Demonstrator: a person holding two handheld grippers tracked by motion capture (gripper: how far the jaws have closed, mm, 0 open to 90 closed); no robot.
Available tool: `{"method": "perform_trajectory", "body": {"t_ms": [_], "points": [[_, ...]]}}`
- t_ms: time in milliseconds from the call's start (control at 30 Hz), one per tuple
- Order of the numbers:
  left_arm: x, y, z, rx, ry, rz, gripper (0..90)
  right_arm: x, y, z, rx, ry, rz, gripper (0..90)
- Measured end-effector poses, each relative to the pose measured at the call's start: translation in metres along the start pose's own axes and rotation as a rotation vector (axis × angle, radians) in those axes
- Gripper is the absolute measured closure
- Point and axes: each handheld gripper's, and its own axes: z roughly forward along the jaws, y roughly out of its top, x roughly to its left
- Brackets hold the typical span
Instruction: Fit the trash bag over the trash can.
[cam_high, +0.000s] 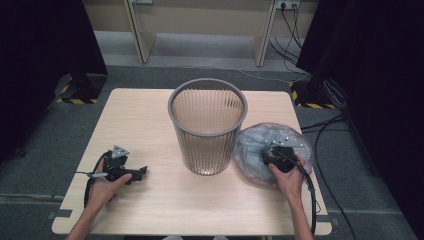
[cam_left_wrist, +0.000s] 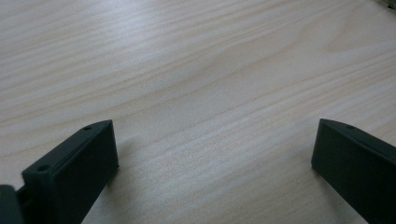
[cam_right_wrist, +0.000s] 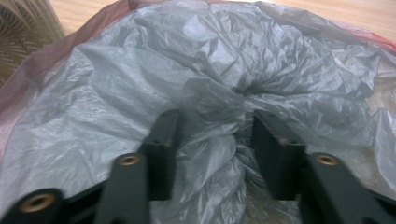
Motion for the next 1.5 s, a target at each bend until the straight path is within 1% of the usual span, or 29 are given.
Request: {"method": "perform_trajectory", "body": {"t_ms": [100, 133, 167, 200, 233, 267, 333, 367, 400, 500, 700, 767, 867, 900, 1200, 1433, 1500], "points": [[0.0, 0.0, 0.0, 0.0, 0.0, 0.0, 0.0, -0.003, -0.003, -0.003, -0.016, -0.001, -0.02, 68.6], [0.0, 0.0, 0.0, 0.0, 0.0, 0.0, 0.0, -0.006, -0.004, -0.005, -0.027, 0.005, -0.028, 76.2], [0.0, 0.0, 0.0, 0.0, 0.0, 0.0, 0.0, -0.007, -0.004, -0.006, -0.039, 0.006, -0.04, 79.1], [0.0, 0.0, 0.0, 0.0, 0.0, 0.0, 0.0, -0.007, -0.004, -0.006, -0.039, 0.006, -0.04, 79.1], [0.0, 0.0, 0.0, 0.0, 0.0, 0.0, 0.0, -0.007, -0.004, -0.007, -0.043, 0.009, -0.04, 81.5], [0.0, 0.0, 0.0, 0.0, 0.0, 0.0, 0.0, -0.009, -0.004, -0.009, -0.054, 0.009, -0.054, 82.9], [0.0, 0.0, 0.0, 0.0, 0.0, 0.0, 0.0, -0.01, -0.004, -0.012, -0.073, 0.002, -0.067, 84.3], [0.0, 0.0, 0.0, 0.0, 0.0, 0.0, 0.0, -0.01, -0.002, -0.016, -0.091, -0.006, -0.071, 85.4], [0.0, 0.0, 0.0, 0.0, 0.0, 0.0, 0.0, -0.01, -0.002, -0.016, -0.091, -0.006, -0.071, 85.4], [0.0, 0.0, 0.0, 0.0, 0.0, 0.0, 0.0, -0.012, 0.001, -0.023, -0.123, -0.01, -0.077, 85.9], [0.0, 0.0, 0.0, 0.0, 0.0, 0.0, 0.0, -0.016, 0.01, -0.03, -0.171, -0.02, -0.074, 86.1], [0.0, 0.0, 0.0, 0.0, 0.0, 0.0, 0.0, -0.016, 0.011, -0.031, -0.173, -0.021, -0.073, 86.1], [0.0, 0.0, 0.0, 0.0, 0.0, 0.0, 0.0, -0.017, 0.016, -0.033, -0.192, -0.025, -0.074, 86.1], [0.0, 0.0, 0.0, 0.0, 0.0, 0.0, 0.0, -0.018, 0.02, -0.035, -0.208, -0.025, -0.071, 86.1], [0.0, 0.0, 0.0, 0.0, 0.0, 0.0, 0.0, -0.018, 0.031, -0.04, -0.254, -0.024, -0.064, 86.1], [0.0, 0.0, 0.0, 0.0, 0.0, 0.0, 0.0, -0.017, 0.042, -0.047, -0.283, -0.037, -0.07, 86.3], [0.0, 0.0, 0.0, 0.0, 0.0, 0.0, 0.0, -0.019, 0.048, -0.052, -0.299, -0.046, -0.072, 86.4]]}}
